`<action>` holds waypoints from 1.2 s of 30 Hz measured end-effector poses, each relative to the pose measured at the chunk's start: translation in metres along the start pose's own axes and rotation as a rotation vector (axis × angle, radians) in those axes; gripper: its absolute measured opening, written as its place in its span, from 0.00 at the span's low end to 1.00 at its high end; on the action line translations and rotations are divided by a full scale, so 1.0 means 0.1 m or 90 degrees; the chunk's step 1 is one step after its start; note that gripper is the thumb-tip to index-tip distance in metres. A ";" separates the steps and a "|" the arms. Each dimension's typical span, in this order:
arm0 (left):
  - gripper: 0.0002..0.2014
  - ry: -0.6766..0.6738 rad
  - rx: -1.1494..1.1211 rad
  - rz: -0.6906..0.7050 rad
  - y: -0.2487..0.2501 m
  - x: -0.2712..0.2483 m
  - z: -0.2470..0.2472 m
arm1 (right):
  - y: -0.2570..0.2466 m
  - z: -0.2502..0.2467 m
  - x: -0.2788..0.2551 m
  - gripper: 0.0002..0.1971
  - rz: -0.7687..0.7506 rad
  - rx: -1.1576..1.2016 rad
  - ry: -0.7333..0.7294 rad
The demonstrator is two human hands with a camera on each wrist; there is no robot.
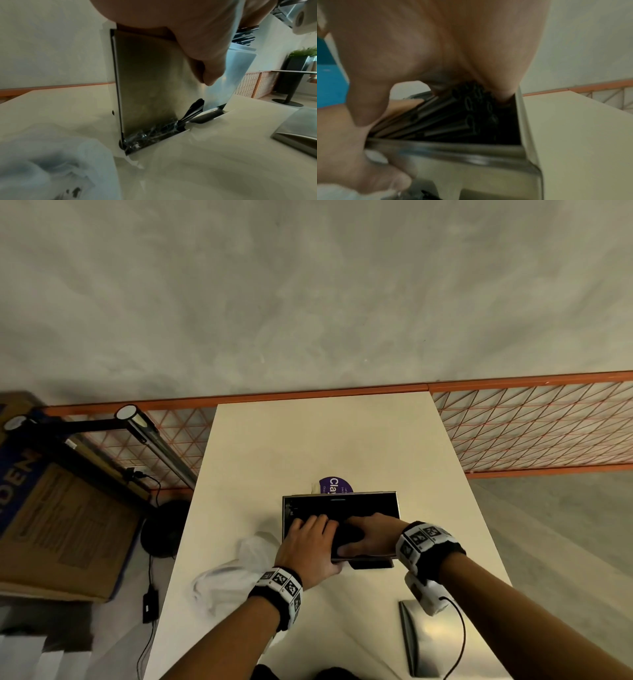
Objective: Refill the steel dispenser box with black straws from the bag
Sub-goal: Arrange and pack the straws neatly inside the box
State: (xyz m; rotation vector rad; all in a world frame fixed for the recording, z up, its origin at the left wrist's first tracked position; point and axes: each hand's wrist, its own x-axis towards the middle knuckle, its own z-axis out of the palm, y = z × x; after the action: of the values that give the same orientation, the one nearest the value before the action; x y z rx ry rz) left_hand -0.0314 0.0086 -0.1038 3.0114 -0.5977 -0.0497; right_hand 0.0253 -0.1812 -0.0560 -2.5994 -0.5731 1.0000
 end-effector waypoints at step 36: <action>0.32 -0.013 -0.005 0.001 0.07 -0.16 0.04 | 0.00 -0.04 0.18 0.21 0.033 -0.172 0.030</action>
State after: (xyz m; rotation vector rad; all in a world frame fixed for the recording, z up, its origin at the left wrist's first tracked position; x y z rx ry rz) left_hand -0.0494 0.0077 -0.1070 3.0067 -0.6009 -0.0827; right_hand 0.0408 -0.1732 -0.0633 -2.8787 -0.6730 0.9299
